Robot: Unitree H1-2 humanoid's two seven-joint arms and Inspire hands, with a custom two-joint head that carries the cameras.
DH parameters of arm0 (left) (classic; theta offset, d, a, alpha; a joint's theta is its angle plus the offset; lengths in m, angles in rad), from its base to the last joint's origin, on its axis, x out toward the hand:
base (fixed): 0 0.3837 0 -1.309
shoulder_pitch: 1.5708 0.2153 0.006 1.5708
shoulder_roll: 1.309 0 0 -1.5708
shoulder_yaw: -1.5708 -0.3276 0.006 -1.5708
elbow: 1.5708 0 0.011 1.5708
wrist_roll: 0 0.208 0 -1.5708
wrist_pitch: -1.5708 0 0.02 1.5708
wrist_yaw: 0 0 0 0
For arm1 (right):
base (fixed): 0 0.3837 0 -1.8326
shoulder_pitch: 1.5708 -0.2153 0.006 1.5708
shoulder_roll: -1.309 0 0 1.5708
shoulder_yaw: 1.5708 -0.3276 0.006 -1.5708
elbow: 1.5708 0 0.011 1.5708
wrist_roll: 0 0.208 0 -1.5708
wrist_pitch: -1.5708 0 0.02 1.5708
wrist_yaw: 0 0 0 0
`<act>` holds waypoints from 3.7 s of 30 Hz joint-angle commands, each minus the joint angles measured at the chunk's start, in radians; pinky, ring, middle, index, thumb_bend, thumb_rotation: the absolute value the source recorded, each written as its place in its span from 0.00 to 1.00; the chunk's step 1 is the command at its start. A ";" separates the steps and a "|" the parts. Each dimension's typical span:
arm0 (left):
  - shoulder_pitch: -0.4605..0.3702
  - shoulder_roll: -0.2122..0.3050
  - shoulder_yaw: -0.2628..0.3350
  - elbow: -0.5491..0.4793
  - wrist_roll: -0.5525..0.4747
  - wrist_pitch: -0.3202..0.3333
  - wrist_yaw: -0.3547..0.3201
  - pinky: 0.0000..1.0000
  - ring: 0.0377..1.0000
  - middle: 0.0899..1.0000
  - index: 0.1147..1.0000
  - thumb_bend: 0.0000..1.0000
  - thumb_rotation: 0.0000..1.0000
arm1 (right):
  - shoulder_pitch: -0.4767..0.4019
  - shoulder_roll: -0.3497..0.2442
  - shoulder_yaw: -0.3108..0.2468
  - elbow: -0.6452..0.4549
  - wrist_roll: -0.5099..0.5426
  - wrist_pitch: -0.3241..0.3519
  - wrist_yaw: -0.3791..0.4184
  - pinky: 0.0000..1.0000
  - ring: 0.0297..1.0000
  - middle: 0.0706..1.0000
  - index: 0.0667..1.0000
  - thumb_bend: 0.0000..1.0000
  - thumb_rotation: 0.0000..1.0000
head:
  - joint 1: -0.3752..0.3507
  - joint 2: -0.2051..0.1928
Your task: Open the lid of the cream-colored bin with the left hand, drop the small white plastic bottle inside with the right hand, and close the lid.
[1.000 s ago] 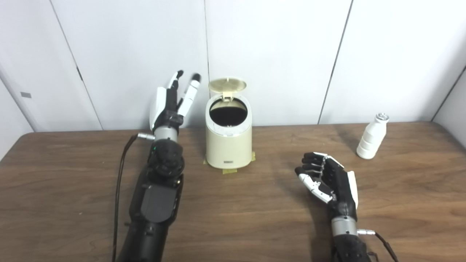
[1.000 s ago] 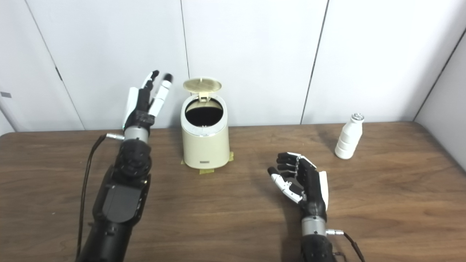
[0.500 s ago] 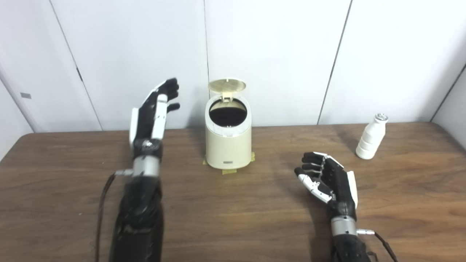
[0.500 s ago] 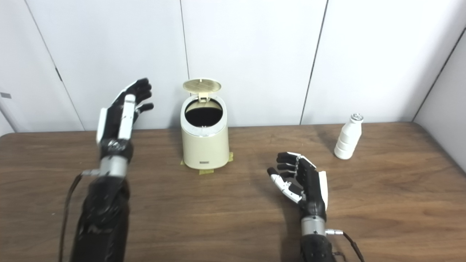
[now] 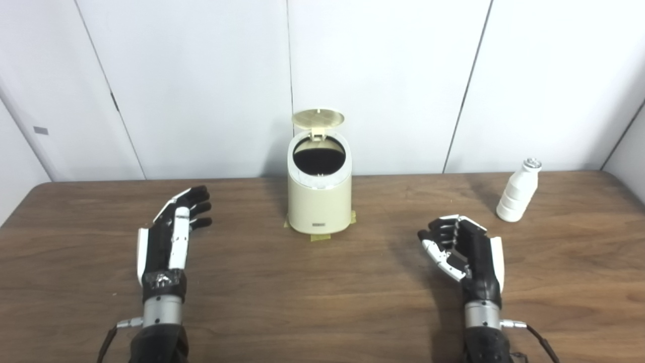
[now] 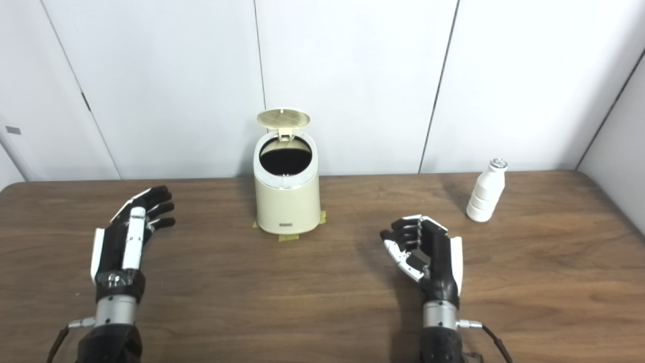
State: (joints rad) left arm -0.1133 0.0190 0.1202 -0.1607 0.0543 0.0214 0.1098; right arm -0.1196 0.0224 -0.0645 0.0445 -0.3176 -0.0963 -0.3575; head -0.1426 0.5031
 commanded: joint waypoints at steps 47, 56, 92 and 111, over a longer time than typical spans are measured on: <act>-0.017 0.047 0.041 0.018 -0.014 -0.045 0.007 0.67 0.74 0.71 0.69 0.22 0.75 | -0.101 -0.115 -0.227 -0.093 -0.026 0.136 -0.169 0.76 0.82 0.84 0.86 0.74 0.32 | -0.103 0.014; -0.010 0.051 0.040 0.031 -0.018 -0.057 0.003 0.67 0.74 0.71 0.69 0.22 0.74 | -0.172 -0.156 -0.230 -0.011 0.041 0.174 -0.118 0.71 0.81 0.84 0.88 0.77 0.31 | -0.105 0.015; 0.014 0.082 0.066 -0.136 -0.087 0.003 -0.020 0.65 0.71 0.69 0.66 0.26 0.72 | -0.417 -0.275 -0.200 0.365 0.048 0.230 -0.155 0.65 0.81 0.88 0.87 0.83 0.23 | -0.121 0.014; 0.022 0.093 0.077 -0.167 -0.098 0.027 -0.031 0.65 0.71 0.69 0.66 0.26 0.72 | -0.466 -0.313 -0.163 0.513 0.062 0.215 -0.159 0.62 0.75 0.83 0.84 0.80 0.16 | -0.116 0.019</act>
State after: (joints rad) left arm -0.0751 0.1060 0.1939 -0.2969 -0.0412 0.0582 0.0762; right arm -0.5212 -0.2598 -0.2322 0.5744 -0.2489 0.1509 -0.5036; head -0.2592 0.5216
